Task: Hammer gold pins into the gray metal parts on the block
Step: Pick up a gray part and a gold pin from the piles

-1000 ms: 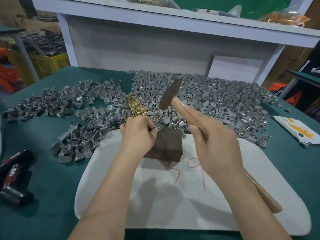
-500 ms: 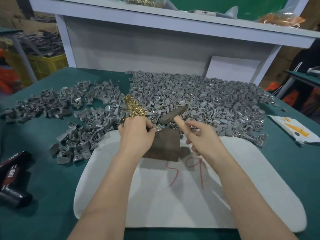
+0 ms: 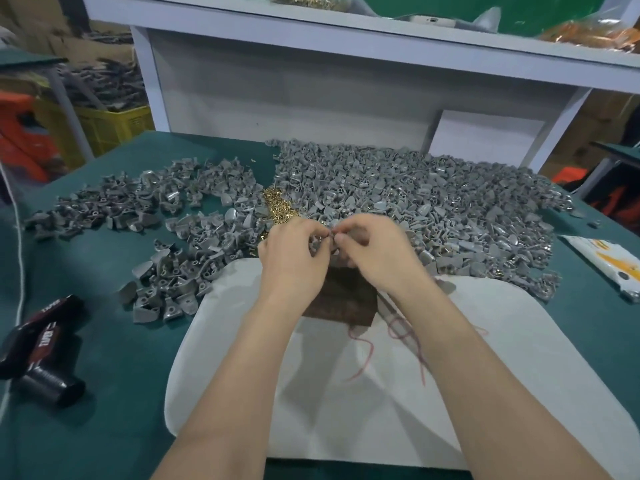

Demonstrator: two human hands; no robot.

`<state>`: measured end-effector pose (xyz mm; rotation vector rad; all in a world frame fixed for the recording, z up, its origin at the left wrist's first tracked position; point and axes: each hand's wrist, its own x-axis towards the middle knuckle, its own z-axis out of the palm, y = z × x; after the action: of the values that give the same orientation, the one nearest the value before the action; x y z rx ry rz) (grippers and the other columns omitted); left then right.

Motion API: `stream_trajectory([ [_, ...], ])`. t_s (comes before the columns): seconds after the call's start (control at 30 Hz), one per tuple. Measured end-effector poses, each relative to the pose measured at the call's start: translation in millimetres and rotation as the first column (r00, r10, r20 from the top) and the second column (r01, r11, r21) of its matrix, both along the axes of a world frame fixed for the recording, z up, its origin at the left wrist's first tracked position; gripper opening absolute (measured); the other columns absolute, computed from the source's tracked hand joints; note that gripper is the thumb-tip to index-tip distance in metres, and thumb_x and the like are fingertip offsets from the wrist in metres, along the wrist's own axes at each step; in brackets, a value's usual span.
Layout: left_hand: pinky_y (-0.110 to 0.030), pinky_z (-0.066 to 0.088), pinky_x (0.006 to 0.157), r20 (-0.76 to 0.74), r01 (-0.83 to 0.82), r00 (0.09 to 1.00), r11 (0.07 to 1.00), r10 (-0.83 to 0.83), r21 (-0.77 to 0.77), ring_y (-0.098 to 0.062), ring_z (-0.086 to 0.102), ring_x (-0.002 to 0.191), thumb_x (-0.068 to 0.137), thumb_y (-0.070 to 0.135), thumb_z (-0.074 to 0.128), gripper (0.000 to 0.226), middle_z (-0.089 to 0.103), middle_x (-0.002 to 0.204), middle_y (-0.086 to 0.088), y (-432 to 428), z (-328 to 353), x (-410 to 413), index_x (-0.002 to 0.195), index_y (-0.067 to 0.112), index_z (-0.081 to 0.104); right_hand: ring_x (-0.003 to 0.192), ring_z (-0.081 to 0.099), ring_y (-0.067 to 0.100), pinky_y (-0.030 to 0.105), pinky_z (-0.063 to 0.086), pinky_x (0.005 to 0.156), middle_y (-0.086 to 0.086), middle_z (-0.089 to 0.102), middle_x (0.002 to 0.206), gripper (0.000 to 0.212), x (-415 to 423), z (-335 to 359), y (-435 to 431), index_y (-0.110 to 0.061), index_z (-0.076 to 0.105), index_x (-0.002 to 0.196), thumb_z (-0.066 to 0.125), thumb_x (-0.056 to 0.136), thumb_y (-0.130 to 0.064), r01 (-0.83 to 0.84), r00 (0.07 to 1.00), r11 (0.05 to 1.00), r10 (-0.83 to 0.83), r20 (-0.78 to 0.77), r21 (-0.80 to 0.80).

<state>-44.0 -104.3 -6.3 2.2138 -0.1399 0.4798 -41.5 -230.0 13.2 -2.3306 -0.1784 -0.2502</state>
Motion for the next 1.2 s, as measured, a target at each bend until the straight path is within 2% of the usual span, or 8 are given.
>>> stream_trajectory([
  [0.13, -0.038, 0.032, 0.109, 0.040, -0.166, 0.982, 0.949, 0.183, -0.269, -0.016, 0.044, 0.123, 0.092, 0.021, 0.057, 0.021, 0.049, 0.126, 0.004, 6, 2, 3, 0.111, 0.020, 0.063, 0.086, 0.061, 0.012, 0.027, 0.052, 0.072, -0.002, 0.060, 0.115, 0.043, 41, 26, -18, -0.028, 0.043, 0.133, 0.055, 0.093, -0.018, 0.325, 0.927, 0.916, -0.358, 0.111, 0.235],
  [0.23, -0.033, 0.039, 0.103, -0.038, -0.244, 0.961, 0.774, 0.274, -0.585, -0.017, 0.048, 0.117, 0.093, 0.018, 0.052, 0.014, 0.044, 0.120, 0.005, 14, 6, 4, 0.104, 0.026, 0.056, 0.123, 0.046, 0.032, 0.047, 0.040, 0.104, 0.014, 0.036, 0.145, 0.081, 59, 31, -18, -0.034, 0.001, 0.149, 0.057, 0.092, -0.027, 0.453, 0.891, 0.884, -0.452, 0.031, -0.116],
  [0.37, -0.016, 0.042, 0.070, -0.208, -0.319, 0.933, 0.407, 0.294, -0.856, -0.014, 0.052, 0.090, 0.095, 0.015, 0.046, 0.016, 0.051, 0.122, -0.009, 24, 5, 7, 0.097, 0.031, 0.050, 0.072, 0.065, 0.008, 0.011, 0.048, 0.056, 0.002, 0.059, 0.126, 0.044, 54, 13, 24, -0.025, 0.048, 0.134, 0.057, 0.092, -0.023, 0.077, 0.997, 0.978, -0.082, -0.017, -0.194],
  [0.5, -0.002, 0.035, 0.049, -0.243, -0.331, 0.906, 0.224, 0.345, -0.917, 0.000, 0.047, 0.068, 0.096, 0.012, 0.044, 0.015, 0.051, 0.093, 0.005, 29, 4, 10, 0.108, 0.020, 0.050, 0.106, 0.059, 0.026, 0.039, 0.048, 0.093, 0.005, 0.064, 0.116, 0.025, 65, -6, 59, -0.021, 0.065, 0.112, 0.061, 0.088, -0.022, -0.021, 0.993, 0.874, -0.037, -0.108, -0.485],
  [0.73, -0.002, 0.035, 0.048, -0.270, -0.336, 0.900, 0.150, 0.342, -0.930, -0.001, 0.044, 0.064, 0.095, 0.009, 0.042, 0.016, 0.049, 0.087, 0.007, 28, 5, 10, 0.105, 0.019, 0.049, 0.106, 0.053, 0.034, 0.044, 0.038, 0.090, 0.012, 0.060, 0.111, 0.017, 82, -15, 71, -0.013, 0.057, 0.103, 0.055, 0.086, -0.011, 0.070, 0.976, 0.796, -0.178, -0.122, -0.601],
  [0.87, -0.007, 0.038, 0.052, -0.279, -0.334, 0.900, 0.119, 0.336, -0.935, -0.003, 0.045, 0.065, 0.094, 0.009, 0.043, 0.017, 0.051, 0.090, 0.005, 30, 4, 11, 0.101, 0.023, 0.050, 0.100, 0.059, 0.031, 0.041, 0.046, 0.090, 0.011, 0.065, 0.102, 0.013, 86, -18, 67, -0.011, 0.062, 0.093, 0.056, 0.090, -0.022, 0.106, 0.982, 0.861, -0.169, -0.082, -0.497],
  [1.07, -0.003, 0.035, 0.046, -0.293, -0.358, 0.879, 0.114, 0.376, -0.927, -0.001, 0.046, 0.065, 0.093, 0.008, 0.042, 0.020, 0.052, 0.090, 0.007, 32, 2, 13, 0.099, 0.025, 0.052, 0.095, 0.061, 0.026, 0.037, 0.052, 0.077, 0.010, 0.063, 0.109, 0.029, 87, -10, 42, -0.012, 0.049, 0.121, 0.055, 0.092, -0.015, 0.415, 0.910, 0.871, -0.393, 0.131, -0.262],
  [1.2, -0.005, 0.036, 0.049, -0.296, -0.367, 0.873, 0.125, 0.387, -0.922, -0.001, 0.046, 0.065, 0.092, 0.009, 0.043, 0.020, 0.052, 0.088, 0.007, 31, 2, 14, 0.099, 0.025, 0.053, 0.105, 0.056, 0.021, 0.034, 0.045, 0.087, 0.006, 0.057, 0.123, 0.040, 83, -7, 71, -0.017, 0.051, 0.127, 0.061, 0.089, -0.023, 0.075, 0.994, 0.960, -0.052, 0.092, -0.268],
])
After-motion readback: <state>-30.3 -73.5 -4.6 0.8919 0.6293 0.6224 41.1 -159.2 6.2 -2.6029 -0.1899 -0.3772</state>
